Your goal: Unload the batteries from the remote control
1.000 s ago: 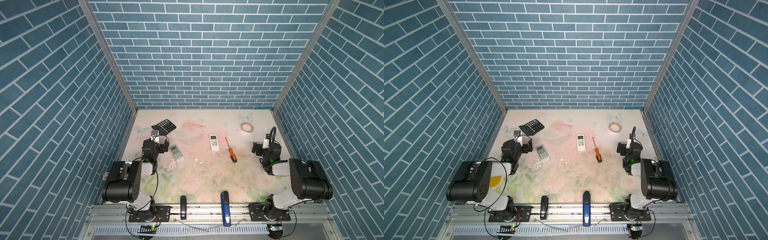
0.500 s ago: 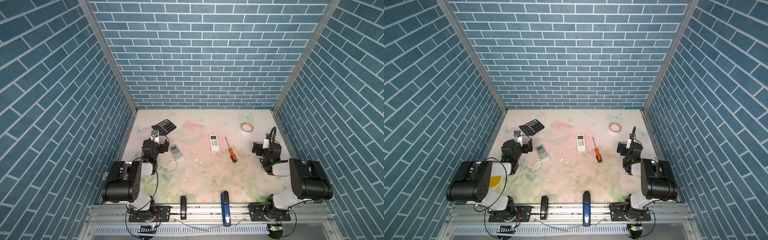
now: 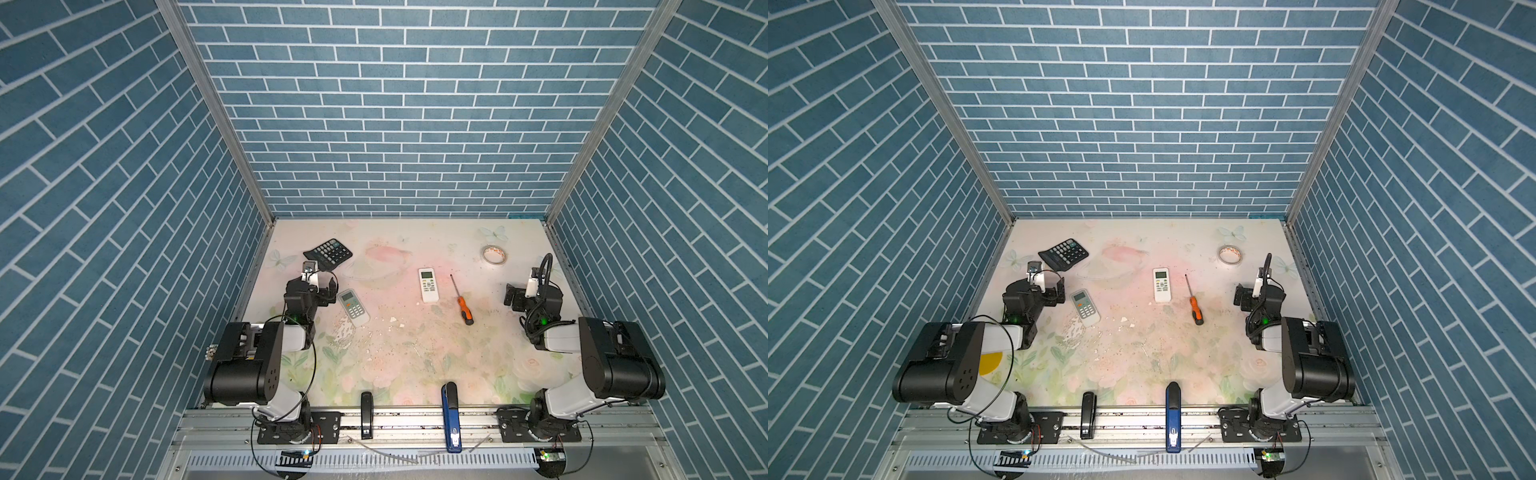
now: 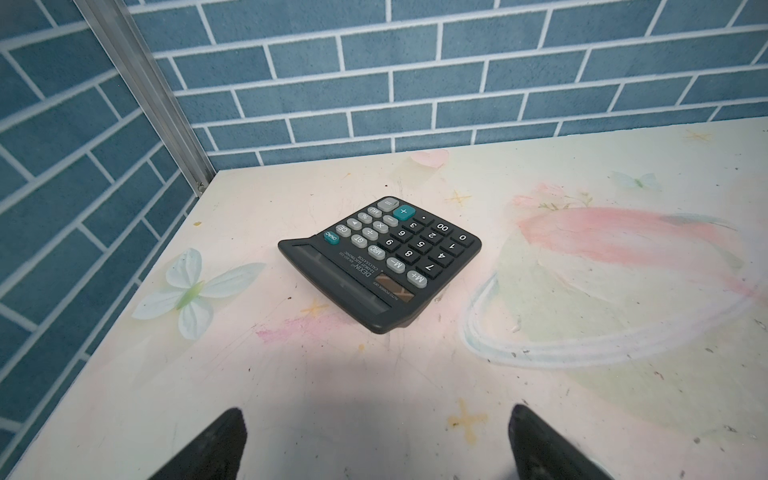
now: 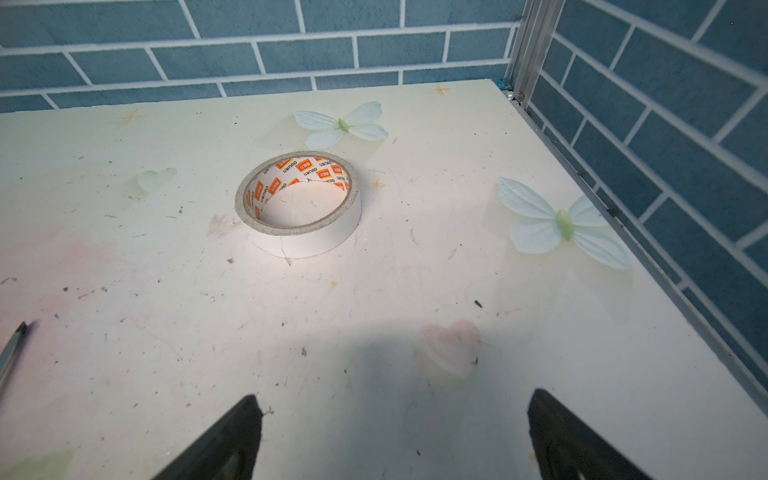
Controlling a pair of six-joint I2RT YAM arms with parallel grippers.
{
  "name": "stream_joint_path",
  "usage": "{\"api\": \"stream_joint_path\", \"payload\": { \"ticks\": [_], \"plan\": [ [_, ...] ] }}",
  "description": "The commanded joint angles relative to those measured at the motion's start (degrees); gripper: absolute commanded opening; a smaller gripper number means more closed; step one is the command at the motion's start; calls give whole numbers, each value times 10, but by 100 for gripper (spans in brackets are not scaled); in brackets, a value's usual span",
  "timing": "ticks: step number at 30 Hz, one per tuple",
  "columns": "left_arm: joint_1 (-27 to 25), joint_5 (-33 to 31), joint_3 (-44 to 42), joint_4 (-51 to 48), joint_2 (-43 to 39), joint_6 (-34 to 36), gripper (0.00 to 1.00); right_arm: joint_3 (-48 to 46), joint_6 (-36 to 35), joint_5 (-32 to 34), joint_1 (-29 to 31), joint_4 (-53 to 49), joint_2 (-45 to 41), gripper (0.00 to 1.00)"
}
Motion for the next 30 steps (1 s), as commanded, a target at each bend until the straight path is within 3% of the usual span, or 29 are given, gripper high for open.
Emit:
{"api": "stream_joint_path", "payload": {
  "ticks": [1, 11, 15, 17, 19, 21, 23, 26, 30],
  "plan": [
    [-3, -5, -3, -6, -1, 2, 100, 17, -8, -5, -2, 8, -1, 99],
    [-3, -7, -2, -6, 0, 1, 100, 19, -4, -3, -2, 4, 0, 99],
    [-3, -58, -16, -1, -30, -20, 100, 13, -15, -26, -2, -2, -30, 99],
    [-3, -72, -17, -47, -87, -23, 100, 41, -13, -33, -1, -108, -92, 99],
    [-3, -84, 1, -150, -171, -44, 100, 95, 52, 14, -1, -255, -148, 99],
    [0, -148, 40, -288, -238, -117, 100, 144, 131, 50, -3, -383, -176, 99],
    [6, -212, 75, -398, -278, -196, 100, 193, 155, 14, -2, -483, -187, 99],
    [19, -142, 102, -469, -299, -220, 100, 276, 185, -39, 10, -600, -158, 99],
    [17, -46, 141, -541, -289, -253, 99, 360, 165, 74, 124, -701, -119, 99]
  ]
}}
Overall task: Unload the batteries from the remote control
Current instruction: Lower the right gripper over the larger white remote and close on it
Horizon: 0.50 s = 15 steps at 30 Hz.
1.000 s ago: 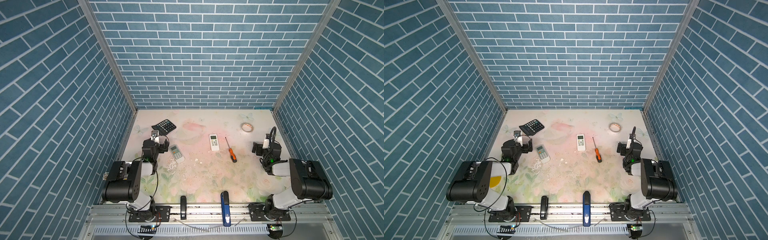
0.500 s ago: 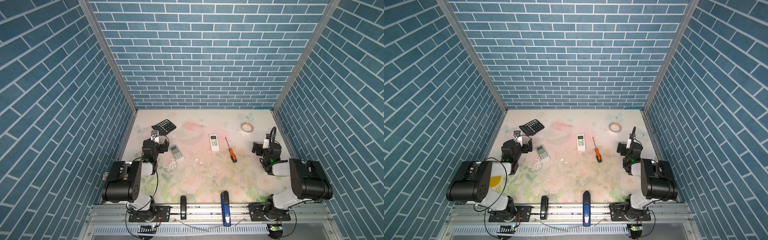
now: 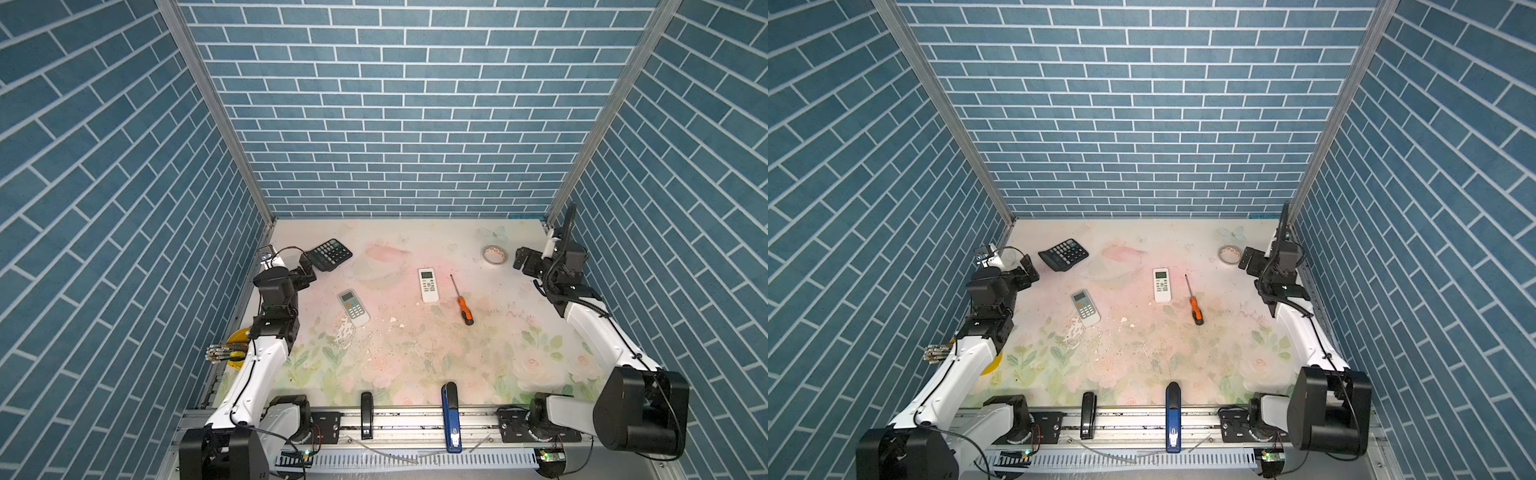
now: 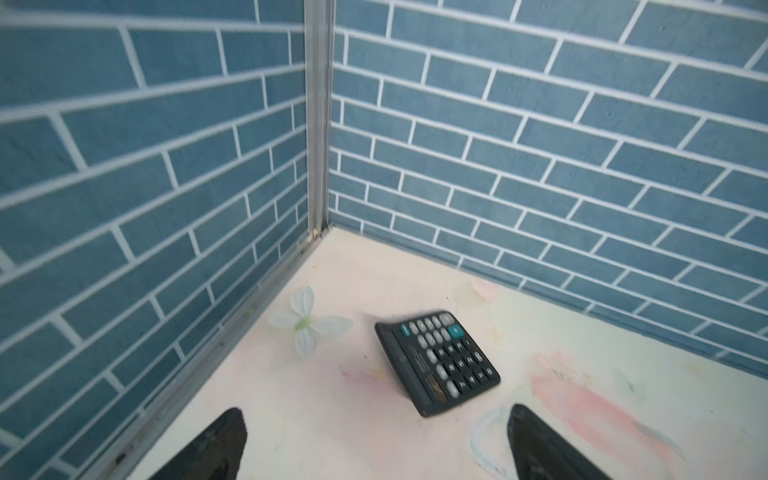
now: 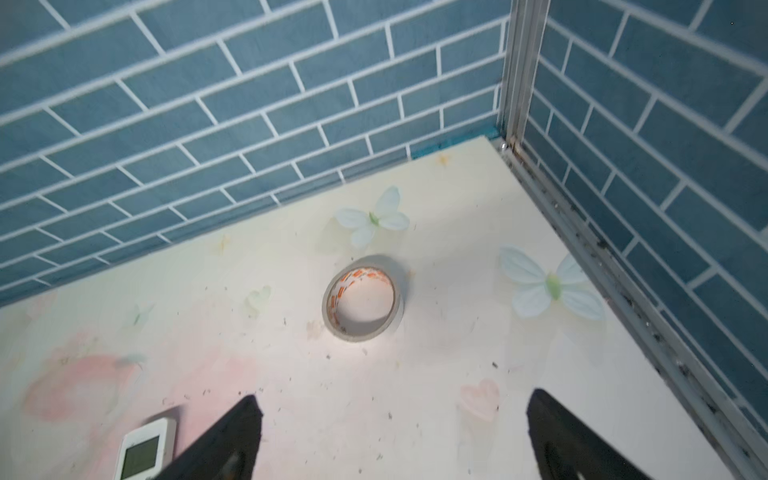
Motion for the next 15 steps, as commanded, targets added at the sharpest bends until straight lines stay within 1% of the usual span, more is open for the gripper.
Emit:
{"api": "stream_joint_path", "payload": {
  "ticks": [1, 3, 7, 8, 12, 15],
  "plan": [
    [0, 78, 16, -141, 12, -54, 99, 58, 9, 85, 99, -182, 35, 99],
    [-2, 95, 29, -174, 16, -63, 99, 92, 14, 110, 147, -210, 60, 99],
    [-5, 115, 42, -244, 14, -76, 100, 141, 35, 115, 221, -234, 111, 99],
    [-8, 115, 55, -262, 10, -82, 100, 155, 38, 113, 240, -239, 126, 97],
    [-16, 115, 58, -318, -16, -92, 100, 216, 65, 100, 296, -267, 203, 87],
    [-18, 112, 56, -348, -36, -102, 100, 258, 76, 98, 325, -277, 265, 85]
  ]
}}
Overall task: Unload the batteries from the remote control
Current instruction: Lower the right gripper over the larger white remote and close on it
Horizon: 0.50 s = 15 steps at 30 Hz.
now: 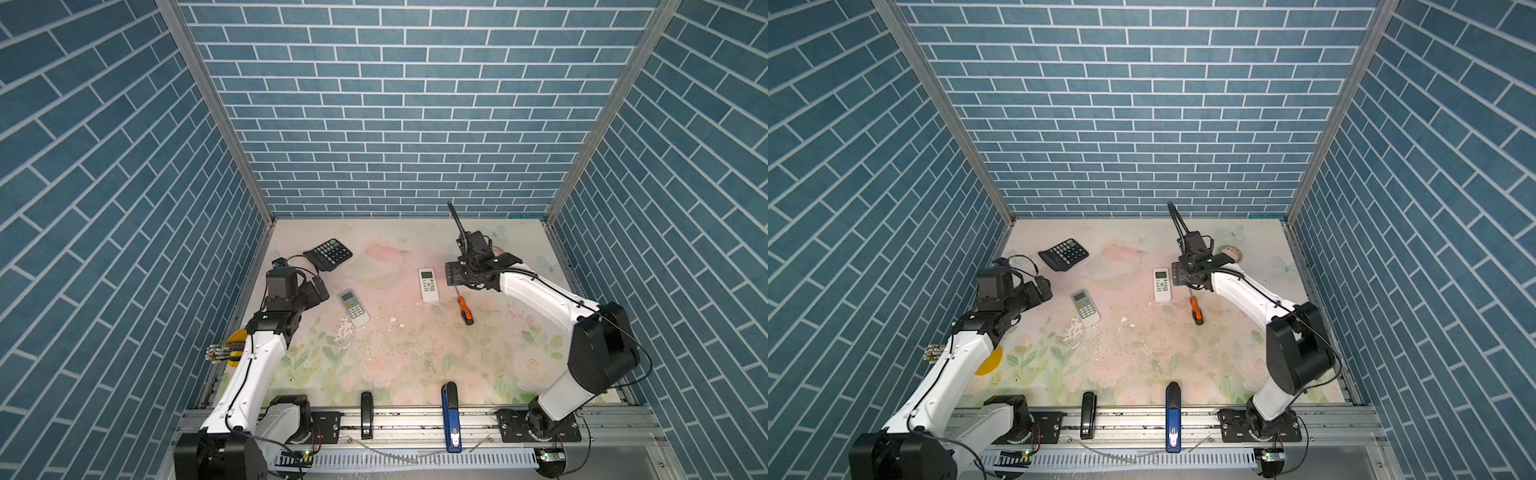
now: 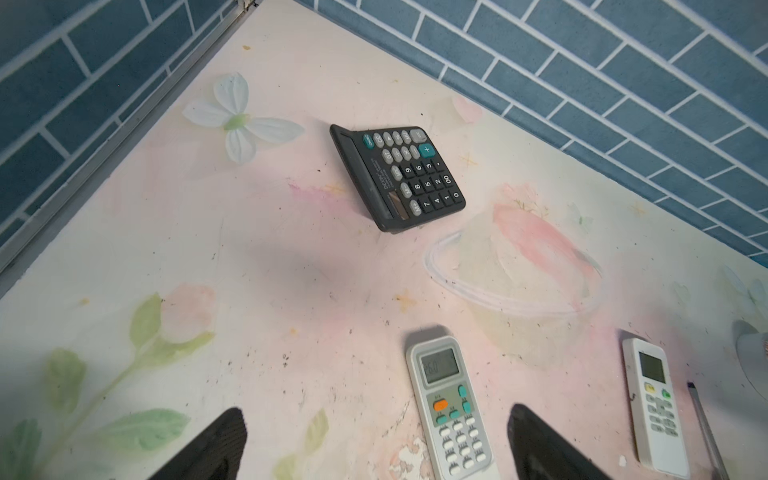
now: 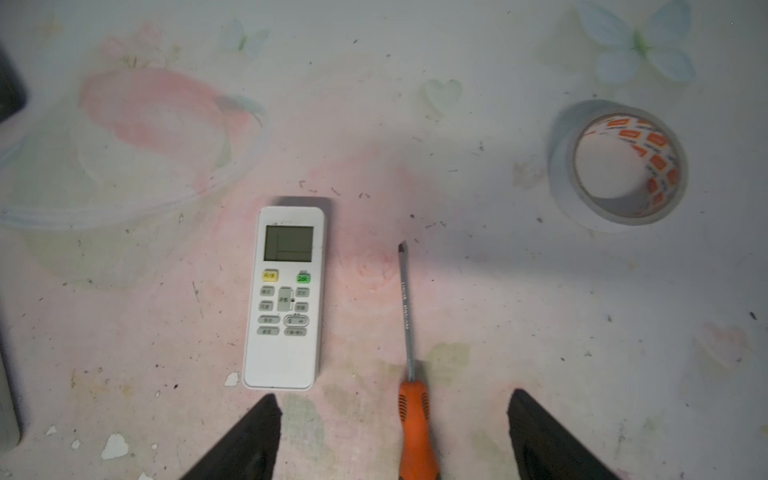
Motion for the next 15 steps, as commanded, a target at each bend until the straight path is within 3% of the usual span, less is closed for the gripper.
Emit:
{"api": "stream_joint_path", "payload": {
  "ticks": [1, 9, 15],
  "plan": [
    [-5, 3, 10, -72, -20, -20, 100, 53, 45, 6, 25, -41, 59, 86],
    [-19, 11, 1, -103, -50, -46, 100, 146, 68, -39, 46, -63, 190, 87],
    [-36, 7, 8, -103, -53, -53, 100, 166, 70, -33, 48, -89, 222, 88]
  ]
}}
